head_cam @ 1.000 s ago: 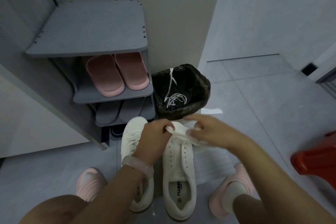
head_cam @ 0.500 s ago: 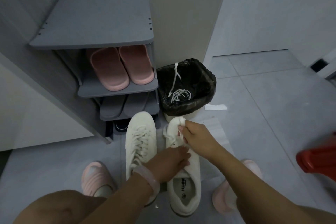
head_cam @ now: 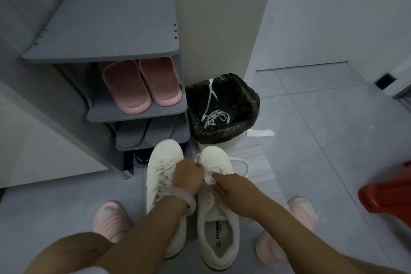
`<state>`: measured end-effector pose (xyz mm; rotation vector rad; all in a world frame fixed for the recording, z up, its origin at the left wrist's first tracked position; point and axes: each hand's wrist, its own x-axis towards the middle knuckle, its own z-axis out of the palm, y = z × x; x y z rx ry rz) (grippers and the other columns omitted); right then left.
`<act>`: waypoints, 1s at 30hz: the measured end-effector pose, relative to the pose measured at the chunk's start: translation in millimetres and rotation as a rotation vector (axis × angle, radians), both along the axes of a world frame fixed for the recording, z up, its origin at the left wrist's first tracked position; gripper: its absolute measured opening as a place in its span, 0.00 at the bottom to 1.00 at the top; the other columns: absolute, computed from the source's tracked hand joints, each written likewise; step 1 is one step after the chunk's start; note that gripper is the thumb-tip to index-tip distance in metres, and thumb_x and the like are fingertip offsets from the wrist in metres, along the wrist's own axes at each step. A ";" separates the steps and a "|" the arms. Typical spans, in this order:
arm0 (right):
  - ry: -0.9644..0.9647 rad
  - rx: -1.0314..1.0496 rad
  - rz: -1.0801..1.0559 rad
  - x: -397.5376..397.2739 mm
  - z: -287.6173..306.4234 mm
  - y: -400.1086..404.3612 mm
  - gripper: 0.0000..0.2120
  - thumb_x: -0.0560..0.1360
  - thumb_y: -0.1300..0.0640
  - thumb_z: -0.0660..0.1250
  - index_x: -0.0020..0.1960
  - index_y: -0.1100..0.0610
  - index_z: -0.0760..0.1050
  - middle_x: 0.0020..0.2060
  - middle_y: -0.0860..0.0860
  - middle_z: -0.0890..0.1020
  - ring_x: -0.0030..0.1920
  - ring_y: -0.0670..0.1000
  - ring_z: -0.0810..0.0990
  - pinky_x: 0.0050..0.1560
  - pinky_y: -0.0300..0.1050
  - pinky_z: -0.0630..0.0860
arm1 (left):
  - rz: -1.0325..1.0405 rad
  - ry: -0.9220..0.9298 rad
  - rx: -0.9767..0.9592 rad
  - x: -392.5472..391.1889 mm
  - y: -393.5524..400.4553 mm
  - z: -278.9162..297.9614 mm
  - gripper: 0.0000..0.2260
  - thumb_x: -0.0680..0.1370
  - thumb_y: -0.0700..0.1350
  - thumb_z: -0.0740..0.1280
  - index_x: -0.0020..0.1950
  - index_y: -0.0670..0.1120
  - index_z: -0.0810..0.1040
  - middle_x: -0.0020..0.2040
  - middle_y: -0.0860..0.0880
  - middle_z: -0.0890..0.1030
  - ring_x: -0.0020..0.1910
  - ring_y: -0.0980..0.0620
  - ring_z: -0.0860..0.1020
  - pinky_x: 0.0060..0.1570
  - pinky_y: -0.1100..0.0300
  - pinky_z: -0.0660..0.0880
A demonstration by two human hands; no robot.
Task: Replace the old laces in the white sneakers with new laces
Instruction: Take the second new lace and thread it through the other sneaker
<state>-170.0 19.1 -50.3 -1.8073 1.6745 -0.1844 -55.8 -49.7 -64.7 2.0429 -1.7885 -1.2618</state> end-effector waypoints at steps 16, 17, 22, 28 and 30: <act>0.016 0.101 0.010 0.3 0.9 2.4 0.15 0.82 0.52 0.50 0.55 0.61 0.69 0.51 0.59 0.78 0.44 0.54 0.74 0.46 0.47 0.71 | 0.384 1.142 -0.002 -5.7 -50.1 100.2 0.10 0.78 0.34 0.58 0.51 0.45 0.74 0.35 0.47 0.79 0.22 0.57 0.71 0.24 0.67 0.69; 0.014 0.102 0.004 0.6 1.8 2.6 0.15 0.82 0.52 0.50 0.55 0.61 0.69 0.51 0.59 0.78 0.43 0.53 0.72 0.44 0.45 0.68 | 0.349 1.059 -0.051 5.0 -53.7 108.8 0.09 0.78 0.36 0.58 0.52 0.45 0.75 0.35 0.47 0.79 0.22 0.57 0.71 0.24 0.67 0.70; 0.011 0.117 -0.001 1.3 8.0 3.9 0.09 0.82 0.52 0.50 0.49 0.54 0.66 0.46 0.57 0.76 0.42 0.50 0.70 0.42 0.41 0.64 | -0.127 -0.133 -0.375 55.2 -44.5 81.6 0.16 0.78 0.45 0.61 0.65 0.44 0.71 0.58 0.43 0.73 0.58 0.41 0.73 0.58 0.52 0.70; -0.255 0.021 -0.299 5.3 11.7 -0.1 0.16 0.81 0.53 0.54 0.35 0.52 0.65 0.33 0.46 0.72 0.34 0.46 0.70 0.36 0.40 0.65 | -0.835 -0.081 -0.324 44.7 21.9 51.2 0.21 0.75 0.51 0.52 0.50 0.42 0.80 0.47 0.46 0.80 0.49 0.48 0.77 0.50 0.58 0.71; -0.404 -0.017 -0.418 8.3 17.0 -1.6 0.13 0.81 0.54 0.55 0.38 0.56 0.69 0.32 0.47 0.73 0.34 0.45 0.71 0.35 0.38 0.67 | -1.041 0.016 -0.274 41.6 40.6 36.7 0.21 0.76 0.49 0.52 0.63 0.44 0.75 0.62 0.48 0.76 0.60 0.50 0.74 0.59 0.59 0.70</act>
